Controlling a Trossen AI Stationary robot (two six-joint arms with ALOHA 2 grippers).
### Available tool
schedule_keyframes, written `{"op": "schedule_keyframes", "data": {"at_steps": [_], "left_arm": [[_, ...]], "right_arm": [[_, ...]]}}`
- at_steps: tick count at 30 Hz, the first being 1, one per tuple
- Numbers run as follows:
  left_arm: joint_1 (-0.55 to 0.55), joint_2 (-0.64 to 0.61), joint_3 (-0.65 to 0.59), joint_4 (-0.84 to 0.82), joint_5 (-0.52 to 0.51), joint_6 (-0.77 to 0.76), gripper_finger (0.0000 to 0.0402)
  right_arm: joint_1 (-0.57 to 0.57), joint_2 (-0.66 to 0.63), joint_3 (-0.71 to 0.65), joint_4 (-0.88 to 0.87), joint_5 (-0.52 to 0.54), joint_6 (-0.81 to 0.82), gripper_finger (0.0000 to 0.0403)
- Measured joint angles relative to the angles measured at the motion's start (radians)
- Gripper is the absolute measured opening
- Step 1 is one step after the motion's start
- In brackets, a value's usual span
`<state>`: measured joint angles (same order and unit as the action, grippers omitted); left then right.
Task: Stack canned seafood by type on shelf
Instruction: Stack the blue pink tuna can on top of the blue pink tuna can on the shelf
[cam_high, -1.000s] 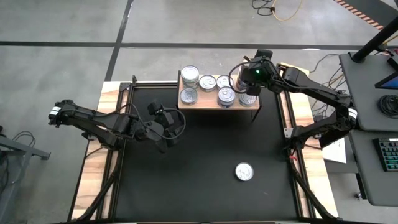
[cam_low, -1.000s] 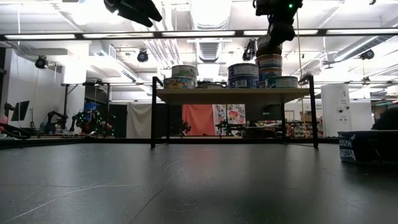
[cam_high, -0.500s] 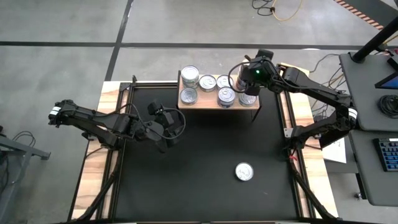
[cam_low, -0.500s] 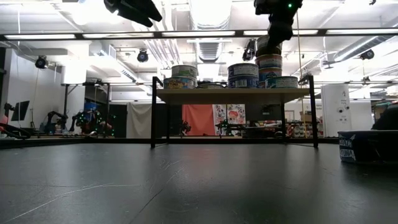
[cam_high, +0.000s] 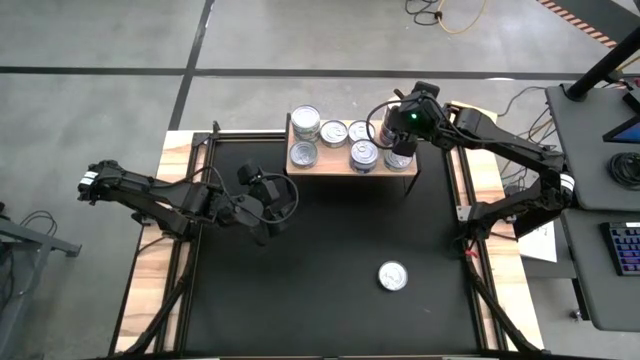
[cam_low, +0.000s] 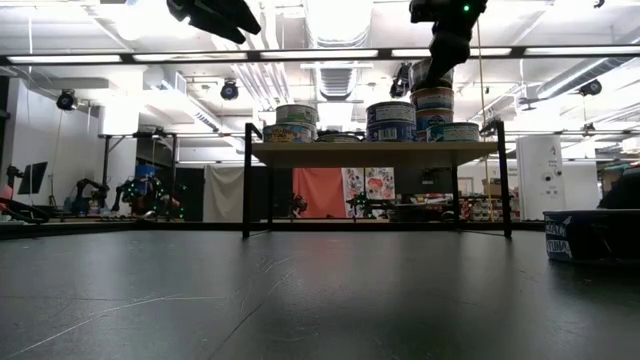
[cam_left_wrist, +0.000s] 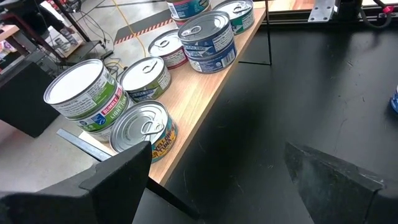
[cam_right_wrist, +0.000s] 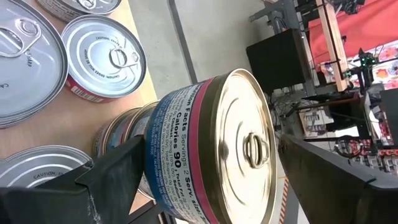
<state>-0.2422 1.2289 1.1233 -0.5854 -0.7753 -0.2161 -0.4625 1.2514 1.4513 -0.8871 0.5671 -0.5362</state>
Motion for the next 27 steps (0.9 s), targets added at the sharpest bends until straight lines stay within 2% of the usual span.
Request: {"op": "schedule_keyframes", "data": {"at_steps": [27], "left_arm": [[0.0,0.0,0.0,-0.008,0.001,-0.012,0.035]], "right_arm": [[0.001,-0.015,0.0,0.005,0.001,0.051,0.0354]]}}
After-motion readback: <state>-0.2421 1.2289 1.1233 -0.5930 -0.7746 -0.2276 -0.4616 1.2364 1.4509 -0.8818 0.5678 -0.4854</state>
